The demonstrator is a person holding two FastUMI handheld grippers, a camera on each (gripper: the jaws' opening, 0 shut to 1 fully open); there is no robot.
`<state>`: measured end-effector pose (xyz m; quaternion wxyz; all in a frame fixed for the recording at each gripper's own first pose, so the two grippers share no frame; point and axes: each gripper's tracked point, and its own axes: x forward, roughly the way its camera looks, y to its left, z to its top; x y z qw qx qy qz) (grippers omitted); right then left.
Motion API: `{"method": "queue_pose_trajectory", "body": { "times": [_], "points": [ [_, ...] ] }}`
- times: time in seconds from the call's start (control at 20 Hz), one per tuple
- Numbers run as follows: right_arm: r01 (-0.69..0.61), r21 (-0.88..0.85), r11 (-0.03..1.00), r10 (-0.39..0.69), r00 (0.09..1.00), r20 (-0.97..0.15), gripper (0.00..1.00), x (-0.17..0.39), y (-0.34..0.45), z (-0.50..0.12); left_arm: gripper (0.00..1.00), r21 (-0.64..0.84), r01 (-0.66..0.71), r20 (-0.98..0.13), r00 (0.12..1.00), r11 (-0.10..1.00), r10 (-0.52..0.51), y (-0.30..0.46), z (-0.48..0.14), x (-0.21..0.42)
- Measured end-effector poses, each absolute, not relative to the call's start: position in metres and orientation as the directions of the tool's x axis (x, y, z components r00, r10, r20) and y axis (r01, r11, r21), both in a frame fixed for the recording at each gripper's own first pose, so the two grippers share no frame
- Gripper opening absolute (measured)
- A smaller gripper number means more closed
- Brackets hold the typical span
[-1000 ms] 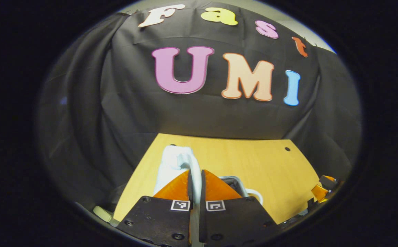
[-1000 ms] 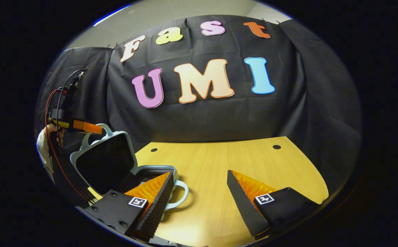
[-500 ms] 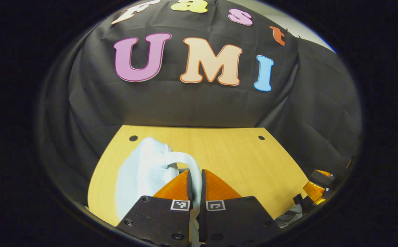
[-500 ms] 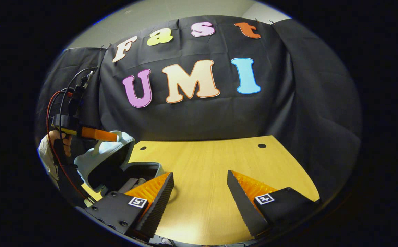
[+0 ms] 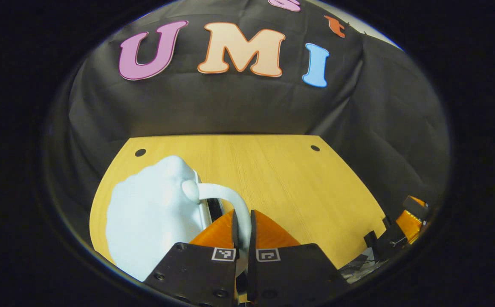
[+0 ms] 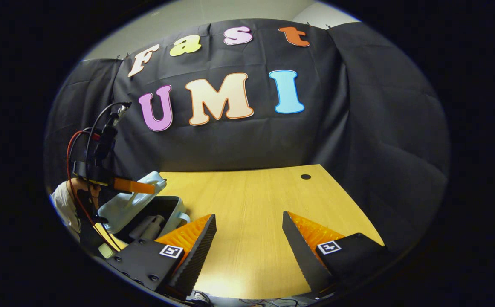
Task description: First open the suitcase, pack the skin care products into it, and then close the suitcase.
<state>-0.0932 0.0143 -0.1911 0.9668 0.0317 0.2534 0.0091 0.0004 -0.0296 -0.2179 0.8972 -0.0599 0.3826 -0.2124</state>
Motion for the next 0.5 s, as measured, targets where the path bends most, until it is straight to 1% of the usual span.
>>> {"method": "queue_pose_trajectory", "body": {
  "times": [0.25,0.3,0.35,0.4,0.45,0.5],
  "points": [
    [0.022,0.061,0.998,0.011,0.872,-0.49,0.98,-0.097,-0.004,-0.192,0.04,-0.242,0.348,-0.71,0.573,0.906,-0.41,-0.05,-0.256,-0.013],
    [0.023,0.059,0.998,0.009,0.871,-0.492,0.98,-0.098,-0.006,-0.192,0.05,-0.244,0.355,-0.718,0.559,0.902,-0.414,-0.056,-0.264,-0.016],
    [0.025,0.058,0.998,0.007,0.871,-0.492,0.98,-0.098,-0.009,-0.193,0.07,-0.236,0.351,-0.718,0.565,0.906,-0.406,-0.057,-0.267,-0.015],
    [0.028,0.059,0.998,0.005,0.871,-0.492,0.98,-0.098,-0.012,-0.192,0.19,-0.219,0.344,-0.705,0.592,0.913,-0.392,-0.056,-0.265,-0.011],
    [0.031,0.061,0.998,0.003,0.872,-0.49,0.98,-0.097,-0.014,-0.191,0.26,-0.209,0.337,-0.686,0.618,0.918,-0.383,-0.056,-0.26,-0.008],
    [0.033,0.062,0.998,0.001,0.874,-0.487,0.98,-0.096,-0.016,-0.19,0.48,-0.212,0.333,-0.66,0.644,0.919,-0.386,-0.058,-0.25,-0.007]
  ]
}}
